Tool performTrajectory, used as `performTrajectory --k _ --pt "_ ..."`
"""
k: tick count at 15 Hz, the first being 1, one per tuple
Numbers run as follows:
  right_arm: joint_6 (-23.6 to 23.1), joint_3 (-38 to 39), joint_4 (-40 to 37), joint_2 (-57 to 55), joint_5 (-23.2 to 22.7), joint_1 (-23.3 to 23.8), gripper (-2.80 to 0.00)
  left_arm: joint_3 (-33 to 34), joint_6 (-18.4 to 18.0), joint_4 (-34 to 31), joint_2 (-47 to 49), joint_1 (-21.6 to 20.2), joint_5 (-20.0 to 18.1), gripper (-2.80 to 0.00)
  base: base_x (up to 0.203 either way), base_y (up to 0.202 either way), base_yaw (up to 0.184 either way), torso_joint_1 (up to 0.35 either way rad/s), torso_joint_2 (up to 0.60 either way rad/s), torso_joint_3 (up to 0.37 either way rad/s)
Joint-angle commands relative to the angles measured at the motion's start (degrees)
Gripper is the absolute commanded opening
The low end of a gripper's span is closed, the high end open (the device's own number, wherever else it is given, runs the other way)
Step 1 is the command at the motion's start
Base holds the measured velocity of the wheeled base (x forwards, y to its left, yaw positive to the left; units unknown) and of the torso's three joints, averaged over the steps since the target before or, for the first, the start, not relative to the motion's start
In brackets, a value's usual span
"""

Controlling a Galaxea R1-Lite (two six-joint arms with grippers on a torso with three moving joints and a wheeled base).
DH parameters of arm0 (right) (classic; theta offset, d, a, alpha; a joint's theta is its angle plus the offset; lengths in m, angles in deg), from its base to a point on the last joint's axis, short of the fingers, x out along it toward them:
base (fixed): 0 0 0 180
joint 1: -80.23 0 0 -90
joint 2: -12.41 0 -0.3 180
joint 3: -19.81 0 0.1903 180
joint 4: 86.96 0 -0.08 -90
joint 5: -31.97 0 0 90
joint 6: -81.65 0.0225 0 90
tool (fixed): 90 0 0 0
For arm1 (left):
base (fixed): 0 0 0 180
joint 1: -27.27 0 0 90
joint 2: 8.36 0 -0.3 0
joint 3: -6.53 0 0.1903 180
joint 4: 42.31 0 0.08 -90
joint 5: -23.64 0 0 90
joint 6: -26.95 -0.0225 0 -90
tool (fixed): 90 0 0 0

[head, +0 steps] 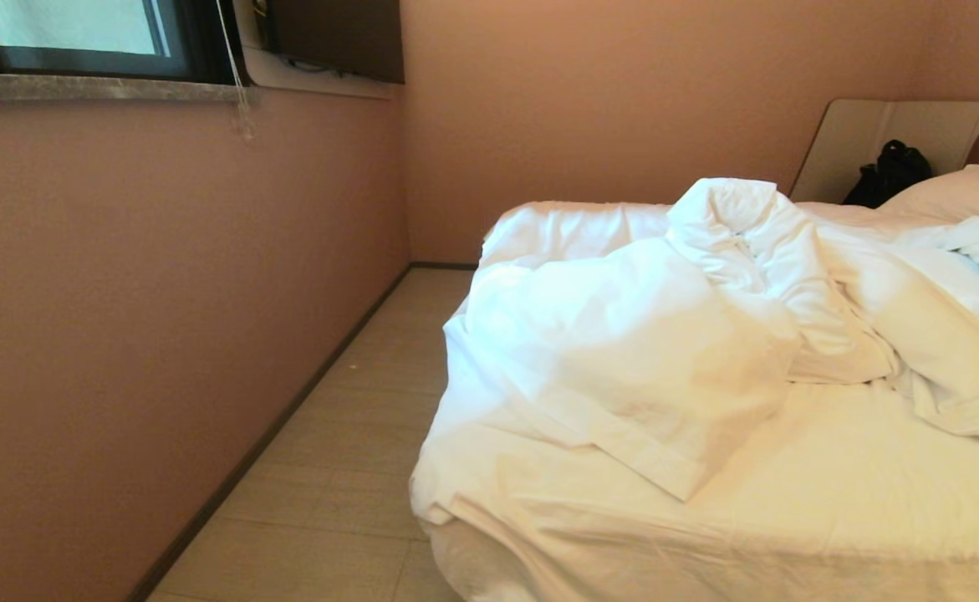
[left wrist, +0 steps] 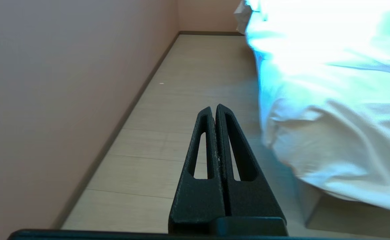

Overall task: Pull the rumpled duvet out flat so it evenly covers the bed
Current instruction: Hold the folded corner of the quilt

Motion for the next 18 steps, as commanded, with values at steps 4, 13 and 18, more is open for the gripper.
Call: performTrajectory --k 4,13,18 --pt "0.0 0.0 0.0 0.0 0.0 0.0 -2.8 0.0 0.0 0.1 0.0 0.0 0.0 -2.8 0.0 -0.192 0.0 0.004 0.0 0.002" --pt "0.0 0.0 0.0 0.0 0.0 0.0 -2.8 0.0 -0.1 0.0 0.0 0.0 0.0 -2.8 0.0 -0.193 0.0 0.002 0.0 0.003" --pt "0.0 0.0 0.0 0.0 0.0 0.0 -2.8 0.0 -0.1 0.0 0.0 0.0 0.1 -2.8 0.0 -0.194 -0.002 0.001 0.0 0.002"
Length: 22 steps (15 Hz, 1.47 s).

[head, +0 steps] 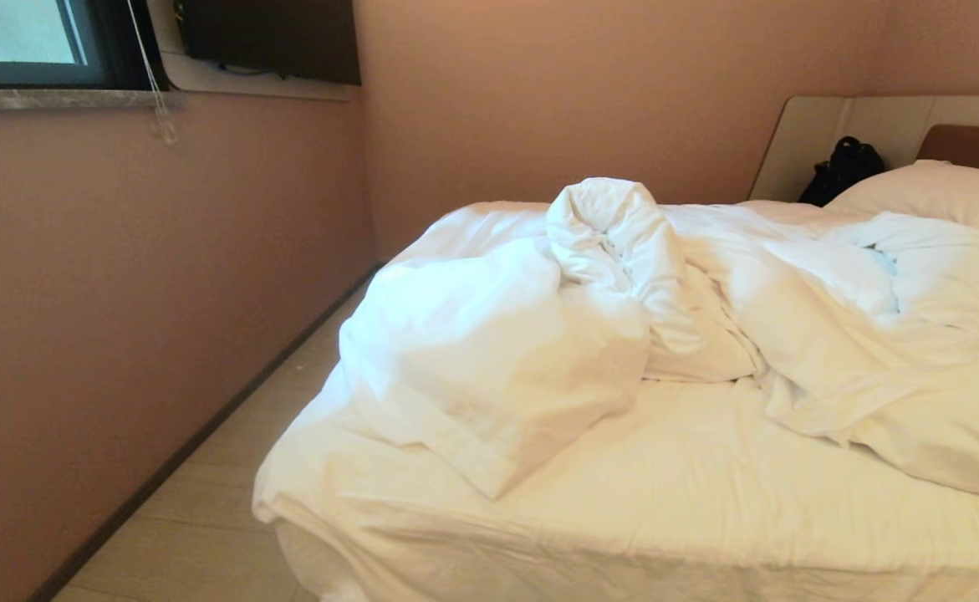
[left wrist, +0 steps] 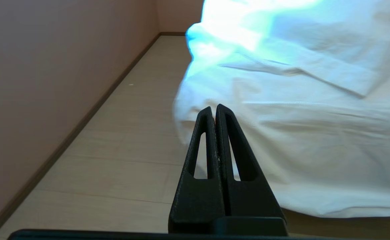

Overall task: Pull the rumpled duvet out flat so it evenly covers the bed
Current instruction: Hold the folded corner of the quilt

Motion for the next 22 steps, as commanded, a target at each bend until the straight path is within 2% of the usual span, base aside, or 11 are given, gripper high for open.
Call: performTrajectory --k 1,22 --pt "0.0 0.0 0.0 0.0 0.0 0.0 -2.8 0.0 0.1 0.0 0.0 0.0 0.0 -2.8 0.0 -0.192 -0.001 0.002 0.01 0.006" --pt "0.0 0.0 0.0 0.0 0.0 0.0 -2.8 0.0 0.1 0.0 0.1 0.0 0.0 -2.8 0.0 -0.195 0.0 0.003 0.0 0.003"
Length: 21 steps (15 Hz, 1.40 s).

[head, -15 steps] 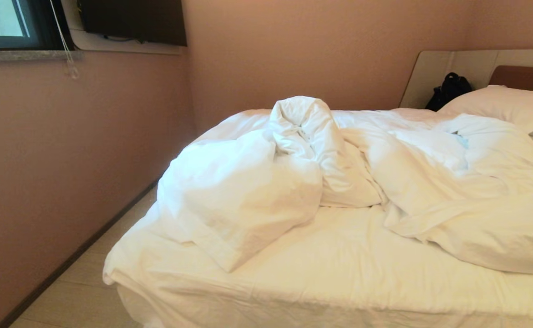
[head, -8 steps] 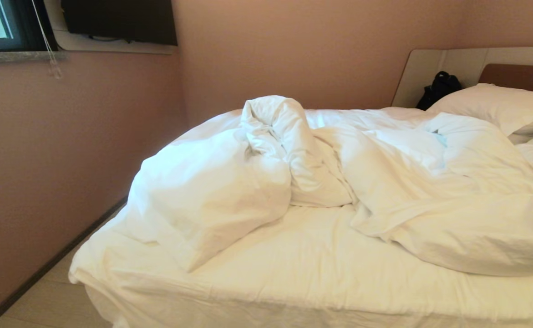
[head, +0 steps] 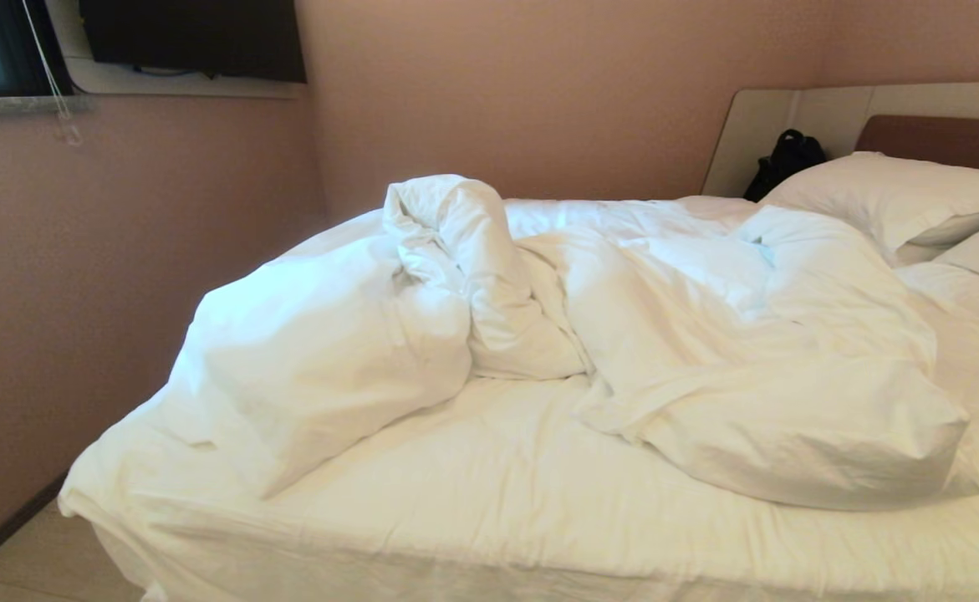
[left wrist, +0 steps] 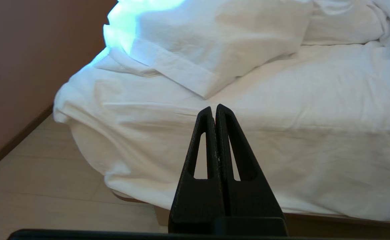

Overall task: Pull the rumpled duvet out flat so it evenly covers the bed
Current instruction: Hold the folded corner of the quilt

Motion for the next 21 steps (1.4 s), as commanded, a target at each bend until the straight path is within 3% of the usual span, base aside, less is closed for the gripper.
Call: performTrajectory --k 1,10,21 --pt "0.1 0.0 0.1 0.0 0.0 0.0 -2.8 0.0 0.0 0.0 0.0 0.0 0.0 -2.8 0.0 -0.194 0.001 0.002 0.0 0.007" --pt "0.1 0.0 0.1 0.0 0.0 0.0 -2.8 0.0 0.0 0.0 0.0 0.0 0.0 -2.8 0.0 -0.18 0.0 0.002 0.0 0.003" --pt "0.1 0.0 0.1 0.0 0.0 0.0 -2.8 0.0 -0.1 0.0 0.0 0.0 0.0 -2.8 -0.039 -0.001 0.0 0.0 0.0 0.001"
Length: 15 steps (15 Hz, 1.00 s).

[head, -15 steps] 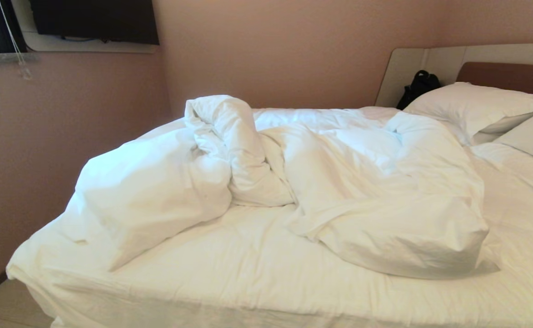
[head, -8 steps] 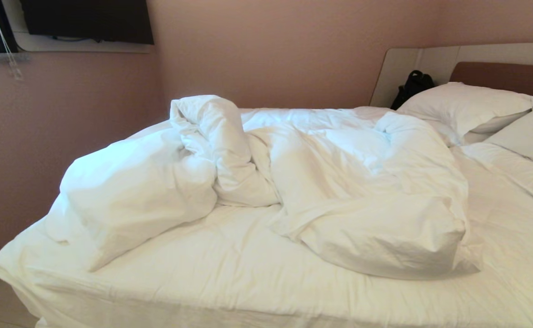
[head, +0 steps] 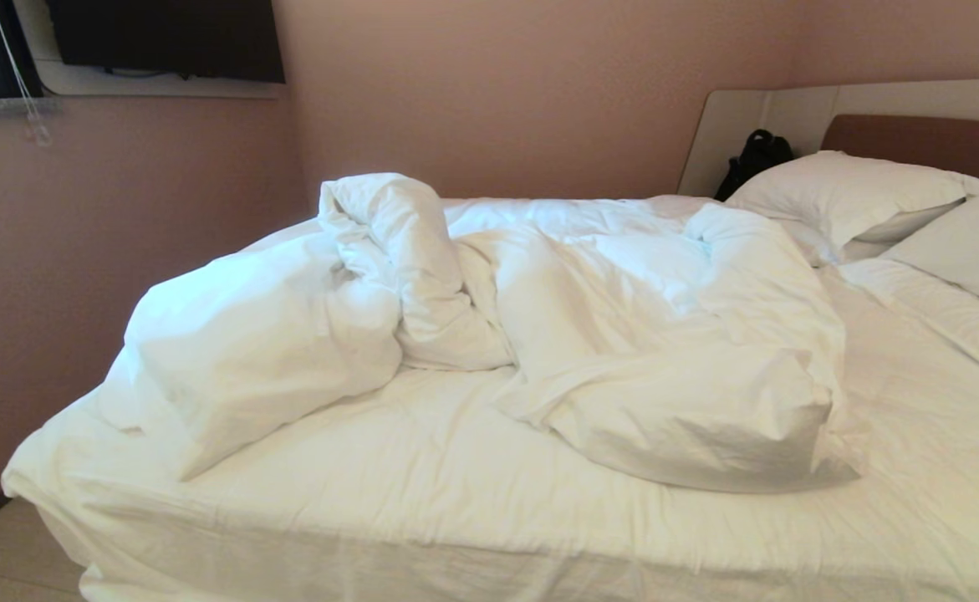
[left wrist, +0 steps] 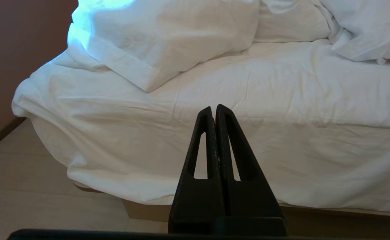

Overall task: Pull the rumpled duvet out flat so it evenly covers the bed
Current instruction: Hold the folded corner of the quilt

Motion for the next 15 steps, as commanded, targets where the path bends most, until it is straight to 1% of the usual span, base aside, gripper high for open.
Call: performTrajectory --k 1,6,7,15 --pt "0.0 0.0 0.0 0.0 0.0 0.0 -2.8 0.0 0.0 0.0 0.0 0.0 0.0 -2.8 0.0 0.0 0.0 0.0 0.0 0.0" --pt "0.0 0.0 0.0 0.0 0.0 0.0 -2.8 0.0 0.0 0.0 0.0 0.0 0.0 -2.8 0.0 0.0 0.0 0.0 0.0 0.0" --pt "-0.1 0.0 0.0 0.0 0.0 0.0 -2.8 0.0 0.0 0.0 0.0 0.0 0.0 -2.8 0.004 -0.087 0.01 0.011 0.0 0.001" --pt "-0.1 0.0 0.0 0.0 0.0 0.0 -2.8 0.0 0.0 0.0 0.0 0.0 0.0 -2.8 0.0 -0.185 0.001 0.003 0.0 0.002"
